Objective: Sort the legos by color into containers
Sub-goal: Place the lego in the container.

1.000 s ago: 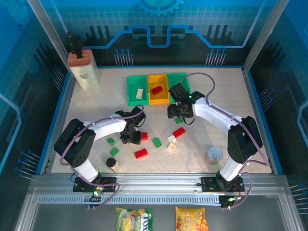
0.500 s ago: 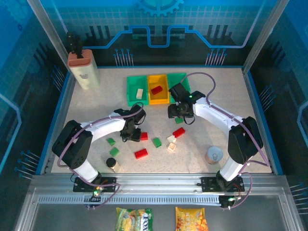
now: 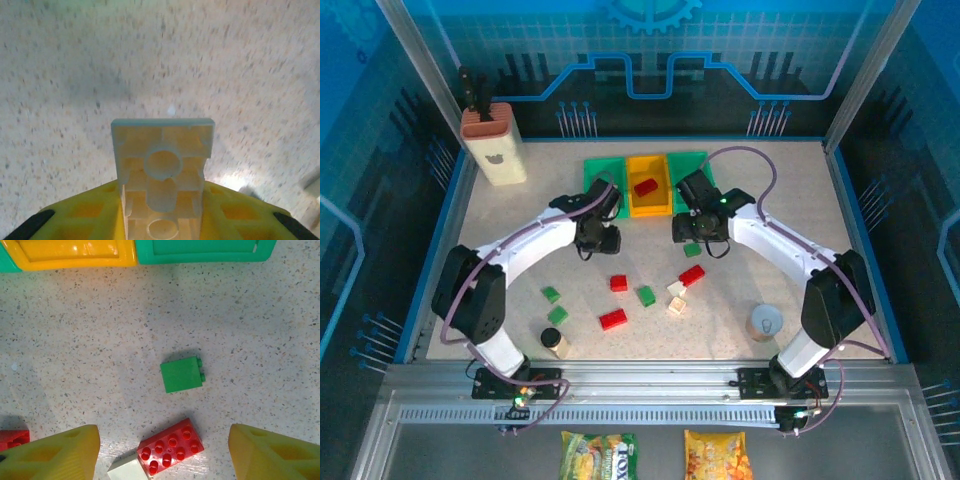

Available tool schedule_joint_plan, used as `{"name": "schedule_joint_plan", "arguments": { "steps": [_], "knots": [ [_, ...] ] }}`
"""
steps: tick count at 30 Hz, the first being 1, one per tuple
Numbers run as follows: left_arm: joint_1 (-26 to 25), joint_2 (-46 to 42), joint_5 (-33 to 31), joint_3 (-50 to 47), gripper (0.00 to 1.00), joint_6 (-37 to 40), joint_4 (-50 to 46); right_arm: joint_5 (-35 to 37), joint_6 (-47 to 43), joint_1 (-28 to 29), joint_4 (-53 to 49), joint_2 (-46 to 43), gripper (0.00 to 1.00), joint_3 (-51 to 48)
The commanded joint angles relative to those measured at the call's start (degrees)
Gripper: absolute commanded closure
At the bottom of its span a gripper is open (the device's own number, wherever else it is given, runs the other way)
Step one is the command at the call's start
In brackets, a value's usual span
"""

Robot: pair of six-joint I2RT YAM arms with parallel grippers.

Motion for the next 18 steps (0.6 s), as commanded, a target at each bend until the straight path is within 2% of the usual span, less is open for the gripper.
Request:
{"name": "schedule_joint_plan", "arguments": {
  "steps": [1, 18],
  "knots": [
    [2.13, 3.56, -0.42, 5.23, 0.65, -0.69, -0.91, 1.30, 0.60, -1.09, -1.59, -2.45, 0.30, -1.45],
    [10.77, 22.31, -2.54, 29.63, 0.65, 4.14, 0.05, 2.26, 0.78, -2.23, -2.97, -7.13, 0.30, -4.51]
  ]
}}
